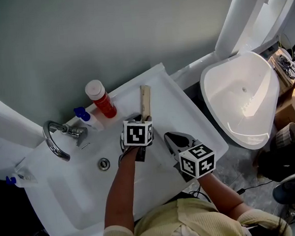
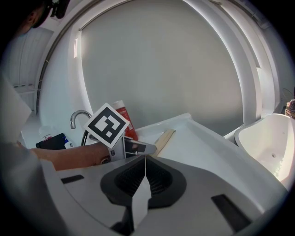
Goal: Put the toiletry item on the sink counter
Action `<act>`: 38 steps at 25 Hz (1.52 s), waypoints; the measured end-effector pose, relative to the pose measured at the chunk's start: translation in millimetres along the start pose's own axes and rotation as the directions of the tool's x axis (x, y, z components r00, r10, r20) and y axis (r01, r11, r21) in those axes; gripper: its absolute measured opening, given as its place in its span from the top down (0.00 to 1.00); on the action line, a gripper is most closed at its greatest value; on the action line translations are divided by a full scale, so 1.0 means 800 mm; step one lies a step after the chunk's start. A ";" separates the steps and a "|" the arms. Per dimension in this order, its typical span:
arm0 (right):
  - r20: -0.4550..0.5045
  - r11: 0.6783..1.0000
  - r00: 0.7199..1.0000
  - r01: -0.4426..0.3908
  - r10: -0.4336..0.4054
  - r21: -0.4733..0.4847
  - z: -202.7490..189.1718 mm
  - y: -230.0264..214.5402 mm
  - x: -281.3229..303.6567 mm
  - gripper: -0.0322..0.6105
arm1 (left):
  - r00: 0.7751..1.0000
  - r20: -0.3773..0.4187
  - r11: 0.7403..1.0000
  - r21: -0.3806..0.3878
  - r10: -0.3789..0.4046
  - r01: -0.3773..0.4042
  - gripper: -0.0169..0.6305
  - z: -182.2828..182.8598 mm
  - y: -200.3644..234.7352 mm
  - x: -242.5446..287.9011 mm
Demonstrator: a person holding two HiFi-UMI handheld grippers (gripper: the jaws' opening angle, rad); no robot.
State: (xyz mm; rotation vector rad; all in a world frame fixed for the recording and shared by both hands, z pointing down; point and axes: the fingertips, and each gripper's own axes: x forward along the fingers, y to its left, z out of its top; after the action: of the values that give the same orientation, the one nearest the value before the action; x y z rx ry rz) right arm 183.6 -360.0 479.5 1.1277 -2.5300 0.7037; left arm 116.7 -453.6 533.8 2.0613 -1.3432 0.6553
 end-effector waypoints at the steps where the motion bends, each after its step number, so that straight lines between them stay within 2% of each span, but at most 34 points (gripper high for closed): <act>1: 0.000 1.000 1.000 -0.001 0.001 -0.001 0.000 0.001 0.000 0.91 | 1.000 0.006 1.000 -0.005 0.002 -0.002 0.72 0.000 0.001 -0.002; 13: 0.013 0.999 0.999 0.033 -0.033 0.009 -0.003 0.027 -0.005 0.91 | 1.000 0.029 1.000 -0.024 -0.010 0.011 0.72 -0.013 0.018 -0.045; 21: 0.022 0.998 0.998 0.058 -0.058 0.004 -0.007 0.056 -0.011 0.91 | 0.997 0.055 0.998 -0.029 -0.062 0.064 0.73 -0.029 0.017 -0.084; 27: 0.019 0.998 0.998 0.062 -0.062 -0.003 -0.010 0.073 -0.014 0.91 | 0.996 0.044 0.994 -0.075 -0.077 0.080 0.77 -0.053 0.021 -0.116; 38: 0.039 0.998 0.998 0.056 -0.055 -0.024 -0.009 0.111 -0.016 0.91 | 0.997 0.061 0.994 -0.095 -0.039 0.045 0.78 -0.088 0.039 -0.173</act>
State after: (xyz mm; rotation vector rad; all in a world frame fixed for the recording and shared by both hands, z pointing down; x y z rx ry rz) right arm 125.7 -297.4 451.6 1.2089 -2.5217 0.6408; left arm 30.8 -326.0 496.2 2.0398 -1.3340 0.5050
